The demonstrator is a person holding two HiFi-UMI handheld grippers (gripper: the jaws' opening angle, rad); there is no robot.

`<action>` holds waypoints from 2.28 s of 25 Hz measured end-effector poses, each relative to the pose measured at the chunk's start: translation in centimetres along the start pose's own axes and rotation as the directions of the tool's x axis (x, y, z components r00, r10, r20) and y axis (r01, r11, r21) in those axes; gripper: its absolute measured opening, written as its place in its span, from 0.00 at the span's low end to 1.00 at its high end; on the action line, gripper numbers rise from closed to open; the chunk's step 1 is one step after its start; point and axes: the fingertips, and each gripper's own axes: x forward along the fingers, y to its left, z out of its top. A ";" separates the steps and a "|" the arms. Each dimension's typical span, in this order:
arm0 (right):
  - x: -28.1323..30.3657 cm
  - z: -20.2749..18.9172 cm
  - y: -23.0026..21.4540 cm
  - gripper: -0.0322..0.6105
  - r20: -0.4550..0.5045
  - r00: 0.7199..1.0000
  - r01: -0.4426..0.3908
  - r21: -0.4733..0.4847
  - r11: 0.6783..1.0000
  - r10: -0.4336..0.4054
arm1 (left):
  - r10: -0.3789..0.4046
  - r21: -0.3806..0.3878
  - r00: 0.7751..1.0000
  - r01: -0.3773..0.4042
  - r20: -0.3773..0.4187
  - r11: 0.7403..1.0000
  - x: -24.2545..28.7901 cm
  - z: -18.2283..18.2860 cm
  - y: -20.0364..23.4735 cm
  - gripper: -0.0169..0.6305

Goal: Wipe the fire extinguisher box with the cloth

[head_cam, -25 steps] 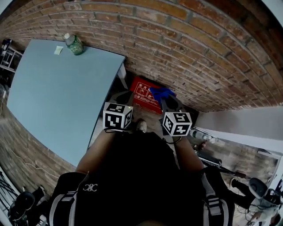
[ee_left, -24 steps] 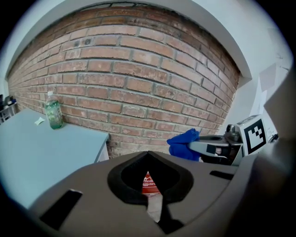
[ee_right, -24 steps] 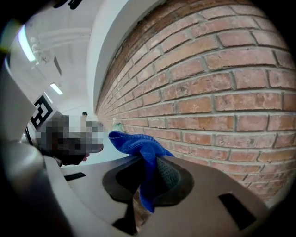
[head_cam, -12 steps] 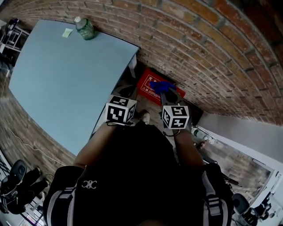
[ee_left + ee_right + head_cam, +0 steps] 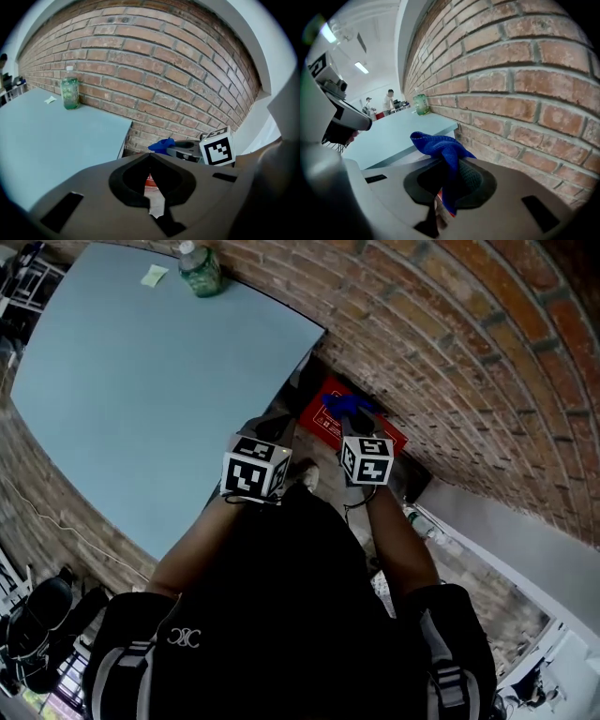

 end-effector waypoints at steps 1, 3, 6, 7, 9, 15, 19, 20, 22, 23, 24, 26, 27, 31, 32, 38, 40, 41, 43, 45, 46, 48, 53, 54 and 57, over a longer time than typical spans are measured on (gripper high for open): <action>1.2 -0.6 0.2 0.14 -0.026 1.000 -0.002 0.001 1.000 0.002 | -0.007 -0.010 1.000 0.006 -0.012 1.000 0.4 -0.5 0.3 0.04; 3.5 -1.4 0.4 0.14 -0.069 0.998 -0.001 -0.011 1.000 0.000 | -0.025 -0.021 0.999 0.024 -0.028 0.999 1.2 -1.0 0.8 0.04; 6.9 -2.3 0.4 0.14 -0.117 0.993 -0.005 -0.032 0.999 0.002 | -0.052 -0.029 0.998 0.051 -0.044 0.998 2.5 -1.2 1.6 0.04; 8.0 -2.6 0.3 0.14 -0.132 0.991 -0.006 -0.037 0.999 0.001 | -0.059 -0.030 0.997 0.057 -0.050 0.998 2.9 -1.3 1.8 0.04; 10.1 -3.5 -0.3 0.14 -0.167 0.986 0.000 -0.046 0.999 -0.008 | -0.067 -0.034 0.996 0.065 -0.066 0.997 3.3 -1.6 2.1 0.04; 16.2 -6.6 -3.1 0.14 -0.293 0.955 0.034 -0.071 0.997 -0.054 | -0.067 -0.036 0.993 0.064 -0.102 0.997 4.1 -2.0 3.5 0.04; 19.0 -8.9 -5.1 0.14 -0.363 0.926 0.069 -0.096 0.993 -0.100 | -0.069 -0.033 0.989 0.065 -0.131 0.997 4.3 -2.6 4.3 0.04; 19.5 -9.1 -5.2 0.14 -0.370 0.924 0.068 -0.103 0.992 -0.101 | -0.069 -0.033 0.988 0.065 -0.141 0.997 4.3 -2.8 4.6 0.04; 20.5 -9.3 -5.4 0.14 -0.377 0.921 0.064 -0.106 0.992 -0.099 | -0.070 -0.034 0.985 0.065 -0.160 0.997 4.3 -3.2 5.1 0.04; 20.8 -9.3 -5.5 0.14 -0.381 0.919 0.067 -0.100 0.993 -0.100 | -0.069 -0.034 0.983 0.065 -0.167 0.997 4.3 -3.4 5.3 0.04; 21.1 -9.3 -5.7 0.14 -0.386 0.917 0.076 -0.087 0.993 -0.104 | -0.068 -0.034 0.982 0.063 -0.174 0.997 4.3 -3.6 5.5 0.04; 21.6 -9.5 -6.0 0.14 -0.401 0.910 0.101 -0.030 0.994 -0.104 | -0.066 -0.033 0.981 0.061 -0.184 0.998 4.1 -4.0 5.9 0.04; 22.0 -9.6 -6.1 0.14 -0.408 0.907 0.115 0.004 0.993 -0.103 | -0.065 -0.030 0.980 0.060 -0.189 0.998 4.0 -4.1 6.1 0.04; 22.7 -10.5 -5.6 0.14 -0.433 0.897 0.141 0.076 0.987 -0.094 | -0.058 0.003 0.977 0.060 -0.206 0.998 3.4 -4.7 6.5 0.04; 22.6 -10.8 -5.4 0.14 -0.439 0.894 0.136 0.079 0.988 -0.088 | -0.055 0.011 0.977 0.059 -0.207 0.998 3.3 -4.8 6.4 0.04; 21.4 -13.3 -1.8 0.14 -0.476 0.880 0.065 0.132 0.989 0.006 | -0.053 0.042 0.977 0.063 -0.206 0.997 2.5 -4.4 6.9 0.04; 20.8 -14.3 -1.2 0.14 -0.477 0.878 0.051 0.129 0.990 0.017 | -0.055 0.052 0.977 0.067 -0.206 0.996 2.5 -4.4 6.6 0.04; 20.4 -14.7 -0.9 0.14 -0.479 0.878 0.047 0.130 0.990 0.021 | -0.054 0.054 0.977 0.066 -0.207 0.996 2.5 -4.4 6.5 0.04; 20.0 -15.5 0.0 0.14 -0.484 0.874 0.036 0.141 0.989 0.037 | -0.049 0.057 0.976 0.063 -0.213 0.996 2.4 -4.6 6.4 0.04; 19.7 -16.4 0.3 0.14 -0.485 0.873 0.024 0.145 0.989 0.050 | -0.044 0.063 0.975 0.059 -0.216 0.996 2.9 -4.7 6.1 0.04; 19.5 -16.7 0.3 0.14 -0.481 0.875 0.021 0.140 0.990 0.049 | -0.043 0.067 0.975 0.058 -0.216 0.996 3.2 -4.7 5.8 0.04; 19.0 -17.4 0.7 0.14 -0.473 0.880 0.021 0.128 0.992 0.042 | -0.042 0.072 0.975 0.059 -0.219 0.996 3.2 -4.9 5.6 0.04; 18.4 -18.3 2.0 0.14 -0.467 0.881 0.027 0.198 0.980 0.070 | -0.038 0.065 0.975 0.054 -0.221 0.996 2.6 -5.1 6.3 0.04; 18.4 -18.4 2.1 0.14 -0.471 0.879 0.027 0.205 0.978 0.074 | -0.037 0.062 0.975 0.051 -0.218 0.997 2.6 -5.1 6.3 0.04; 17.9 -18.7 3.3 0.14 -0.485 0.871 0.024 0.204 0.979 0.080 | -0.033 0.062 0.977 0.047 -0.211 0.997 2.1 -4.7 6.4 0.04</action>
